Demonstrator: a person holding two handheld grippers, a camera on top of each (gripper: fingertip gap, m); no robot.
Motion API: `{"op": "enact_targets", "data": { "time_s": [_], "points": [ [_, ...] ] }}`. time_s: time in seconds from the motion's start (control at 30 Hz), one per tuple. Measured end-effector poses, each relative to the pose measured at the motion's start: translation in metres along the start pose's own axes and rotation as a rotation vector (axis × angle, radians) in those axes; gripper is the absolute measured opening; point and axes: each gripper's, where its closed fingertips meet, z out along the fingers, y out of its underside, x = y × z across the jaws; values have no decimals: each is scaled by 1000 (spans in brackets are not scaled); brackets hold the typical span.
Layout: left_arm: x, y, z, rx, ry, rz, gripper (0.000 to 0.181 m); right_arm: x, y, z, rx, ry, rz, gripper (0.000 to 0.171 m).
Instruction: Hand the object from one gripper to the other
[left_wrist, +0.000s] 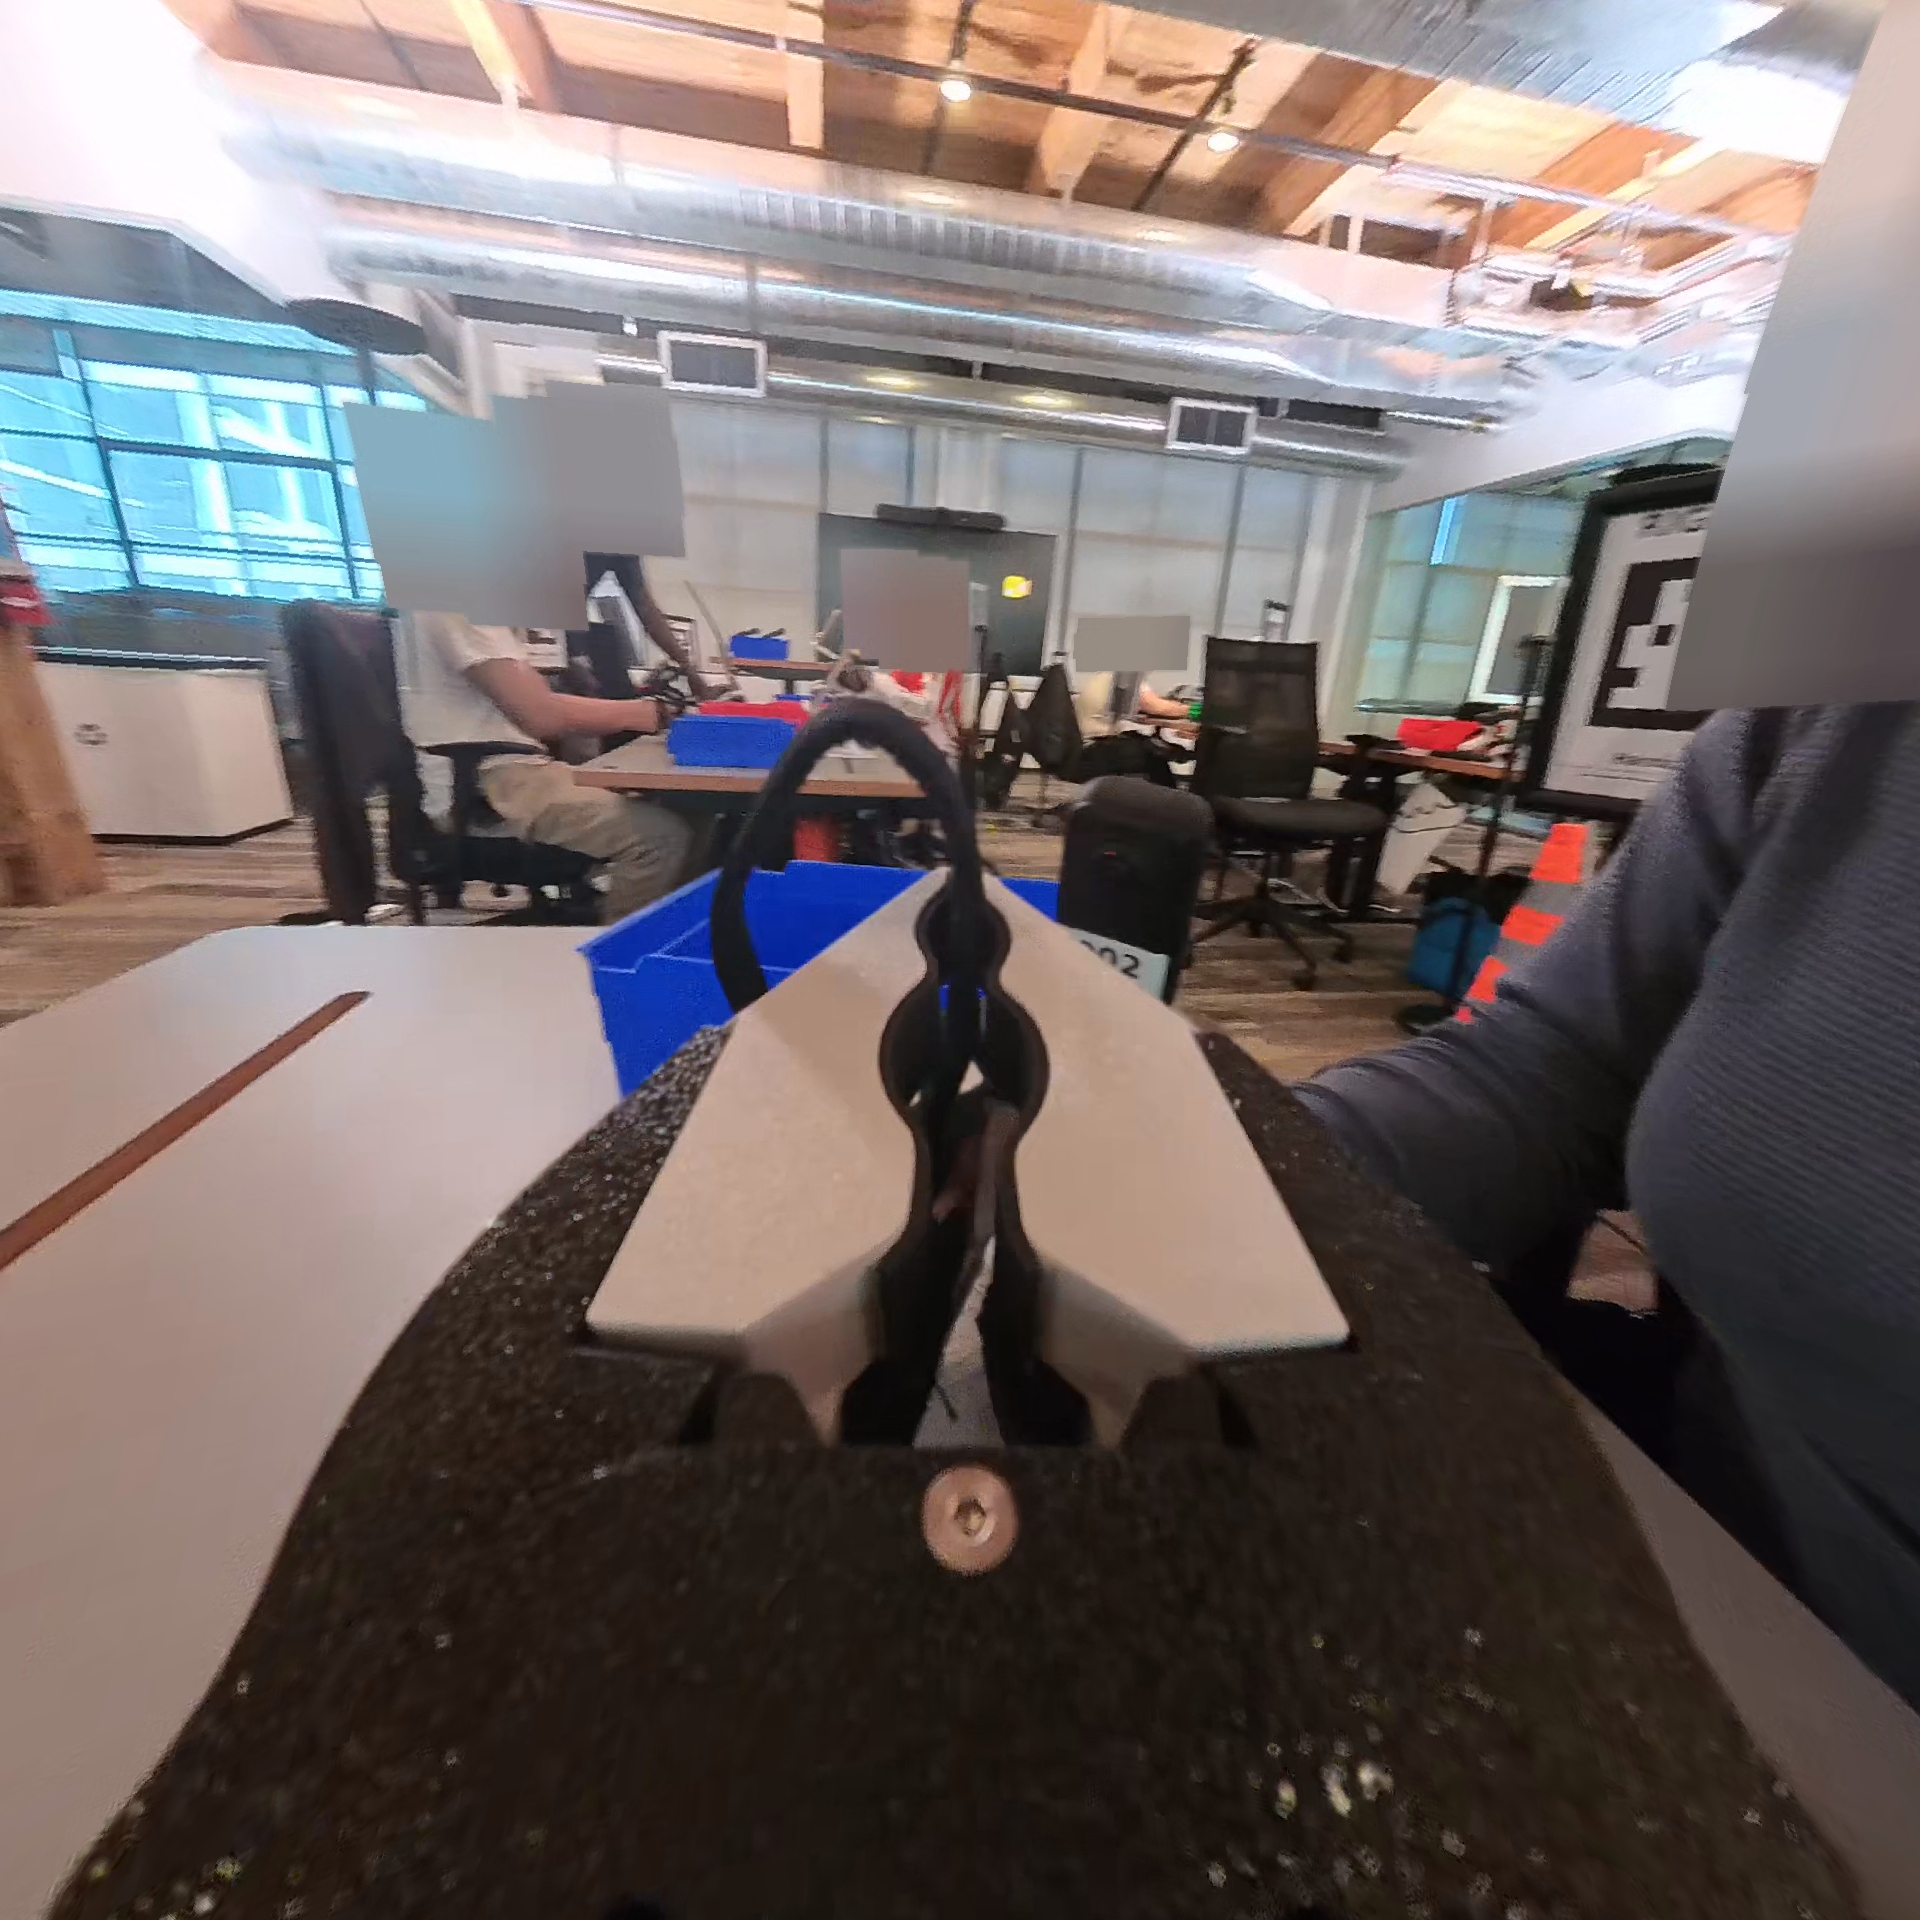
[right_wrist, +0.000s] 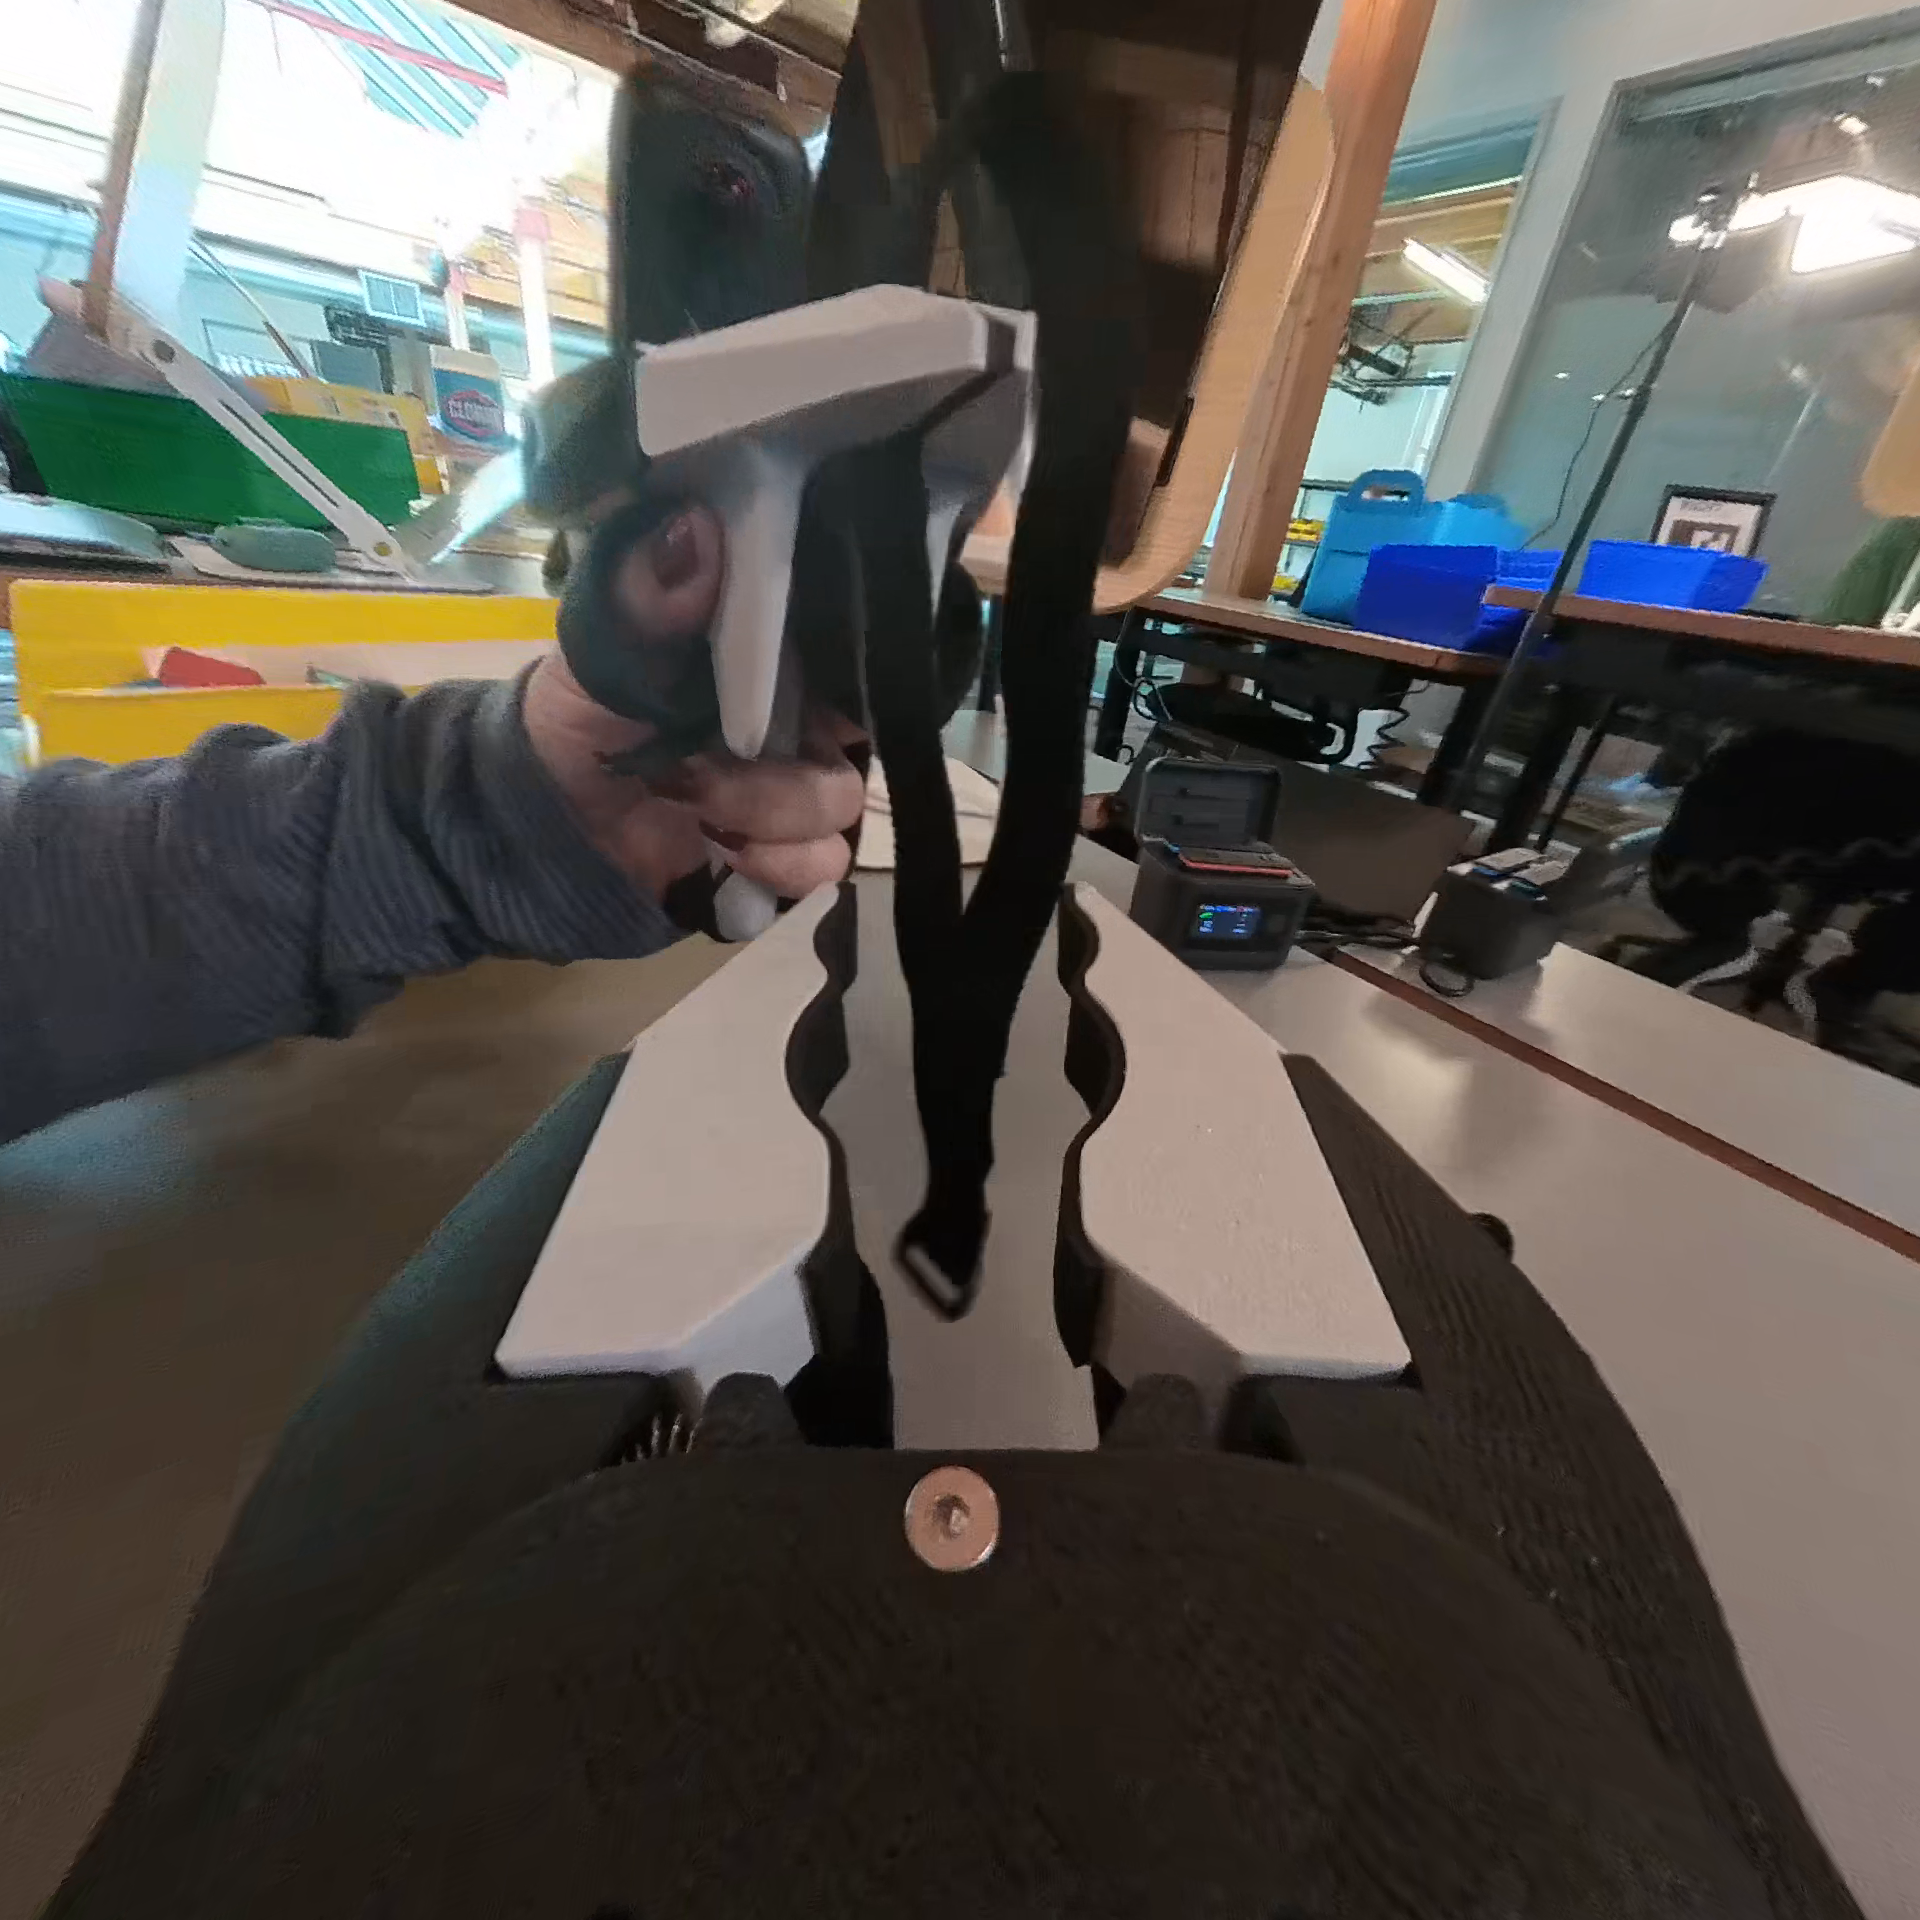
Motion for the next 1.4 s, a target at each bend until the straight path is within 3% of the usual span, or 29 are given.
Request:
{"op": "enact_targets", "data": {
  "time_s": [0.03, 0.1, 0.17, 0.27, 0.37, 0.43, 0.63, 0.87, 1.03, 1.17, 1.2, 1.3, 1.4],
  "points": [
    [2, -2, 1, -8, 24, -9, 0, 1, -3, 0, 7, 1, 11, 22],
    [0, -14, 5, -4, 35, -7, 0, 13, -20, 1, 67, 39, 17, 9],
    [-11, -35, 9, 15, -19, 17, 0, 30, -40, 9, 92, 59, 52, 6],
    [-44, -68, 12, 28, -214, 42, 0, 59, -67, 27, 64, 106, 36, 3],
    [-87, -89, -4, -1, -531, 29, 1, 88, -83, 42, -44, 183, -33, 2],
    [-102, -88, -20, -74, -704, 0, 17, 104, -87, 44, -128, 243, -88, 1],
    [-113, -75, -47, -270, -927, 112, 71, 126, -88, 28, -257, 425, -244, 2],
    [-101, -68, -32, -389, -822, 288, 90, 119, -84, 23, -355, 410, -570, 2],
    [-95, -35, -30, -600, -724, 314, 80, 89, -93, 31, -289, 320, -937, 2],
    [-90, -4, -34, -794, -656, 327, 39, 79, -103, 32, -247, 323, -1051, 2],
    [-85, 1, -30, -800, -614, 299, 22, 77, -106, 32, -229, 324, -1050, 2],
    [-92, -9, -23, -713, -660, 268, 12, 83, -116, 29, -194, 373, -980, 7],
    [-97, -36, -16, -495, -695, 222, 11, 89, -133, 25, -104, 410, -743, 31]
  ]
}}
